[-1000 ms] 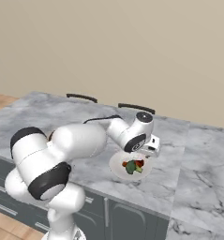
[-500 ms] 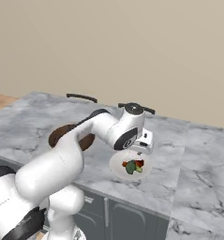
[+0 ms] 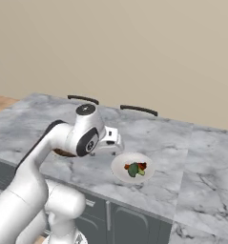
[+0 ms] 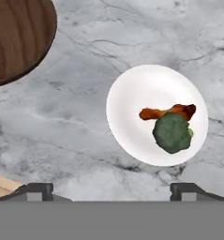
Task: Place the chicken drumstick on the plate and place the broccoli on the same plate.
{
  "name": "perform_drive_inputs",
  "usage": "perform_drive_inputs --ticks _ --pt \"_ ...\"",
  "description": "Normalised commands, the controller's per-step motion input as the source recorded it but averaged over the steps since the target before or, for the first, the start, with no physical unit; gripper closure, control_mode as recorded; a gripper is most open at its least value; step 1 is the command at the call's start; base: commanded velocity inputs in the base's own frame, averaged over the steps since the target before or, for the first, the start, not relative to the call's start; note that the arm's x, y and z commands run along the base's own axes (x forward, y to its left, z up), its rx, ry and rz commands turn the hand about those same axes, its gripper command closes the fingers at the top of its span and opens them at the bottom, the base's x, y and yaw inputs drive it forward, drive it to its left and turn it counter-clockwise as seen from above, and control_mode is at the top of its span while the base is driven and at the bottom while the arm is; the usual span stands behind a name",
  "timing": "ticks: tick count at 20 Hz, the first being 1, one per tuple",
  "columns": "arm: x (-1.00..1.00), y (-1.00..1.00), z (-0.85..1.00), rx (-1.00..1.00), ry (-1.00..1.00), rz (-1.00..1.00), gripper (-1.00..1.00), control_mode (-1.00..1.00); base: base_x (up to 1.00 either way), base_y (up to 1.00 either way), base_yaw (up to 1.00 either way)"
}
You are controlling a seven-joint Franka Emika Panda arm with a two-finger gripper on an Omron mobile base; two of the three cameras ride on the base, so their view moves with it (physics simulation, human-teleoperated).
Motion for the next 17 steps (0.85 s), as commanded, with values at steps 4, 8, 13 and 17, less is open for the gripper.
perform_drive_inputs --ticks 4,8,13,17 --pt "-0.25 0.71 0.06 -0.14 0.00 0.20 -1.00 -1.00 0.00 0.00 0.00" --pt "-0.19 0.63 0.04 -0.16 -0.09 0.20 -1.00 -1.00 0.00 0.00 0.00" --pt "-0.34 0.49 0.32 -0.15 -0.16 0.19 -1.00 -1.00 0.00 0.00 0.00" --pt "-0.52 0.34 0.49 -0.18 -0.17 0.09 -1.00 -1.00 0.00 0.00 0.00"
